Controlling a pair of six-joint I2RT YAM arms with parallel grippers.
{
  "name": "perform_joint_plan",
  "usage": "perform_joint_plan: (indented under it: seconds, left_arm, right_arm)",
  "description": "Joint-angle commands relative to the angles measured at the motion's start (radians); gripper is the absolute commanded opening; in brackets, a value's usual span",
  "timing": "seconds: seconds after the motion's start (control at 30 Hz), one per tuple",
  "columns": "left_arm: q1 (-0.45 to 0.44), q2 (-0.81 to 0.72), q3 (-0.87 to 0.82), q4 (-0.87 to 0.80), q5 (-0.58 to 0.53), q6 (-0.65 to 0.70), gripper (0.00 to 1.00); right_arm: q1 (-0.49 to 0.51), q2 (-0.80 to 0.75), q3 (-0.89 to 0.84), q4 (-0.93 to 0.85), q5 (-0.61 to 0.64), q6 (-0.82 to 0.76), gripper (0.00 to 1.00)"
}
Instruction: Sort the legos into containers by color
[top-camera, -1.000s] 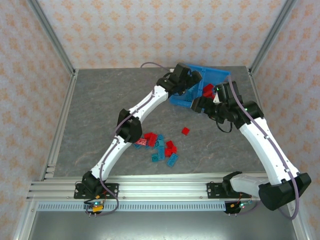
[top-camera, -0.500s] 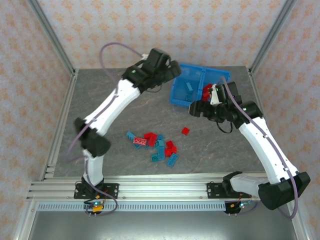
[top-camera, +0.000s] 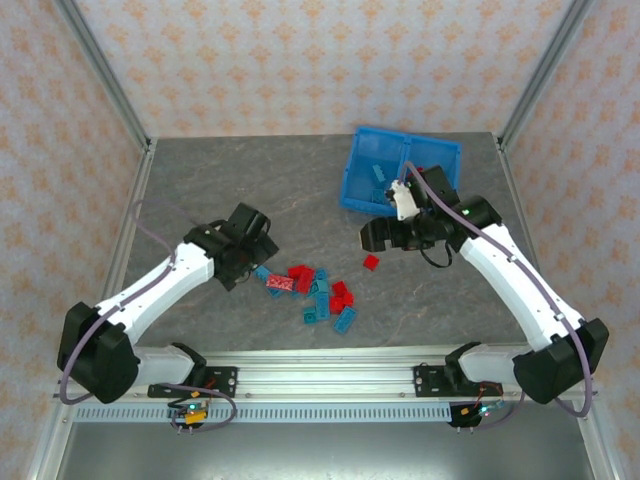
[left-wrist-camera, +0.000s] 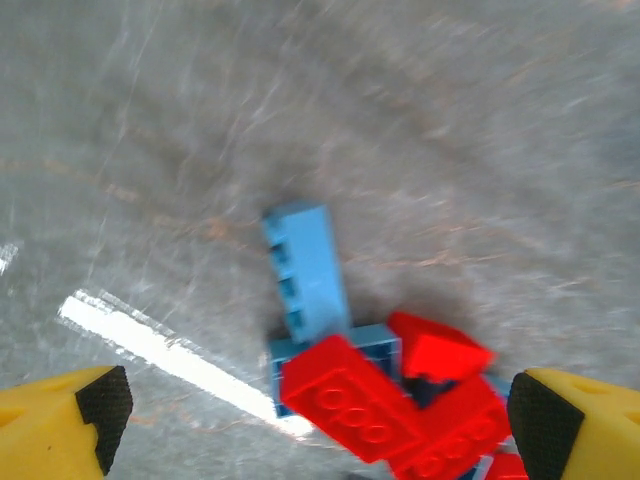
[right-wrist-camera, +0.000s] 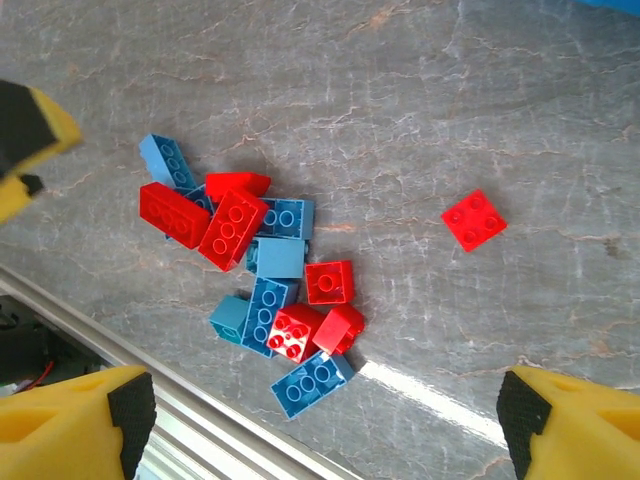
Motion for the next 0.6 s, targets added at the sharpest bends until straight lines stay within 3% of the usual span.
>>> perform_joint_plan:
  seconds: [0.0,0.23,0.47,0.57]
  left_arm:
    - [0.008,0.047,-0.039,0.112,0.084,-0.086,1.00]
    - [0.012,0.228,0.041,0.146,0.048,-0.047,0.88]
    - [0.031,0.367,0.094,0.115,0.055,-0.002,0.54]
    - [0.034,0.389,0.103,0.110,0.057,0.014,0.46]
  right_arm:
    - [0.011,0.010,0.014,0.003,-0.022,0.006,0.90]
    - [0.013,-0.053,-0.020,-0.035,0.013,0.007,0.91]
    - [0.013,-0.079,-0.030,-0.054,0.056,0.024,0.91]
    - [0.013,-0.079,-0.023,-0.054,0.061,0.031,0.91]
